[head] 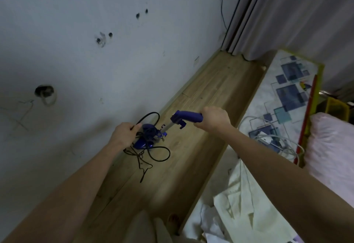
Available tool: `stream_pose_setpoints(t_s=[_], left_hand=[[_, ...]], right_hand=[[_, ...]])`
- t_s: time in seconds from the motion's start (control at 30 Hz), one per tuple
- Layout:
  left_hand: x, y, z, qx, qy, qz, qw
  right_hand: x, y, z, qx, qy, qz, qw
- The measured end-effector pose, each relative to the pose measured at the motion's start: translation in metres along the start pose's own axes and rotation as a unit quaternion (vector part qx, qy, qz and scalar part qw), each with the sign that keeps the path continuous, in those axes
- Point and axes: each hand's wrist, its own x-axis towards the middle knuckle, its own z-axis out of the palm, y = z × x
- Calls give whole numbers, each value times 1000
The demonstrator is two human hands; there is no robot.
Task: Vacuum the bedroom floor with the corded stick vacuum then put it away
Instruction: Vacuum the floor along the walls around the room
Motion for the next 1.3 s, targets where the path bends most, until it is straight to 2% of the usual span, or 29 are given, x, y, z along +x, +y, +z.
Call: stream_pose_setpoints(t_s=[0.17, 0.43, 0.6, 1.1, 1.3], left_hand=[[-2, -1, -4, -1, 0, -4, 1000], [5, 5, -2, 23, -1, -3, 1000], [8, 0, -2, 3, 0, -7, 1000], [25, 1, 1, -11, 8, -41, 999], [22, 11, 1, -5, -5, -28, 1000]], right_hand=[[19, 3, -19, -20, -2, -29, 999], [6, 17, -6, -28, -25, -44, 998], [23, 8, -39, -70, -13, -72, 995], [27, 0, -21, -58, 5, -50, 997], [13, 17, -20, -31, -32, -13, 999]])
